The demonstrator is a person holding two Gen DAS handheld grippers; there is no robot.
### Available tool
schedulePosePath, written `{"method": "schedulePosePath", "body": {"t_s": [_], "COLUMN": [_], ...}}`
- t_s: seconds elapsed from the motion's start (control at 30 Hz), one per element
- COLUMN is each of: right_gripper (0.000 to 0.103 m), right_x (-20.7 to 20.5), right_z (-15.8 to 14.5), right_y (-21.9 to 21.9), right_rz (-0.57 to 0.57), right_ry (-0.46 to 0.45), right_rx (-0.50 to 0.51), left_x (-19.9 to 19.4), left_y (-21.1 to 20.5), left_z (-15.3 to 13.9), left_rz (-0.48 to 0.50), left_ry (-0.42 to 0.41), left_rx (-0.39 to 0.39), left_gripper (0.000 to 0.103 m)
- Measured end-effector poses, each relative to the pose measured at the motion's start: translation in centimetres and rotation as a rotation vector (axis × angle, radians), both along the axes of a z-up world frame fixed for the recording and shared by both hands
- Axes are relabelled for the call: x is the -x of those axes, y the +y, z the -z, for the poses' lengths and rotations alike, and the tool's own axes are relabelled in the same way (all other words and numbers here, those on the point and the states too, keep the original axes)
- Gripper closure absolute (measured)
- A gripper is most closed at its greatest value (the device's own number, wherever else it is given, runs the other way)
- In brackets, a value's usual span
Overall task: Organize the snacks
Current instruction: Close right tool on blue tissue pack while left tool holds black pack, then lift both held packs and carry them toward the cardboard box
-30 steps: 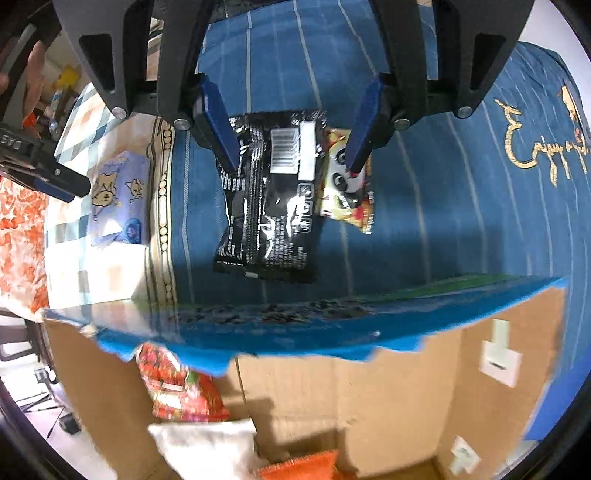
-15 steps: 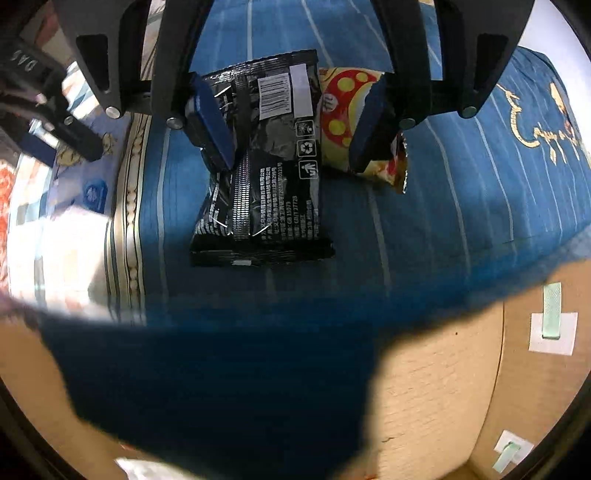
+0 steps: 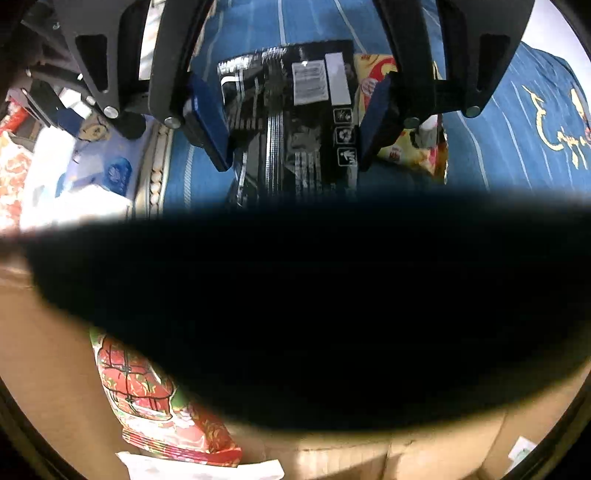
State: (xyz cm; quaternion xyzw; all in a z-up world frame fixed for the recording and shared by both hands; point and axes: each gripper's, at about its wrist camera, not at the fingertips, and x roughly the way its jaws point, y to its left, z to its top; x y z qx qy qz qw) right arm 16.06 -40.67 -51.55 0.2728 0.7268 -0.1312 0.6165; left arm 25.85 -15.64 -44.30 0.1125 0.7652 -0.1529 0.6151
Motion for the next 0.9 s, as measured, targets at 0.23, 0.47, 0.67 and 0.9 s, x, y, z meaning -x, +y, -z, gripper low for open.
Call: {"method": "schedulePosePath", "body": {"t_s": [0.23,0.47,0.67,0.9], "right_gripper": [0.026,0.048,0.054,0.053], "right_x": [0.1,0.1,2.1,5.4], "right_z": [1.0,1.0,0.2,0.5], "right_y": [1.1,2.1,3.9,6.7], "right_rz": [-0.001,-0.004,-0.104,-0.203], "right_ry": [0.021,0.036,0.076,0.126], "right_rx": [0.019,0.061,0.041,0.082], "left_x": [0.6,3.3,7.4,13.1], "left_y": [-0.6,-0.6,1.1,4.3], "left_z": [-0.3,-2.1,-4.5,-3.6], "left_rz": [0.021,0.037,0.063,0.098], "left_ry": [-0.071,-0.106,-0.113,-0.084], "left_rx": [-0.006,-0.004,0.029,-0.027], "left_gripper": [0.046,0.050,0.049,0.049]}}
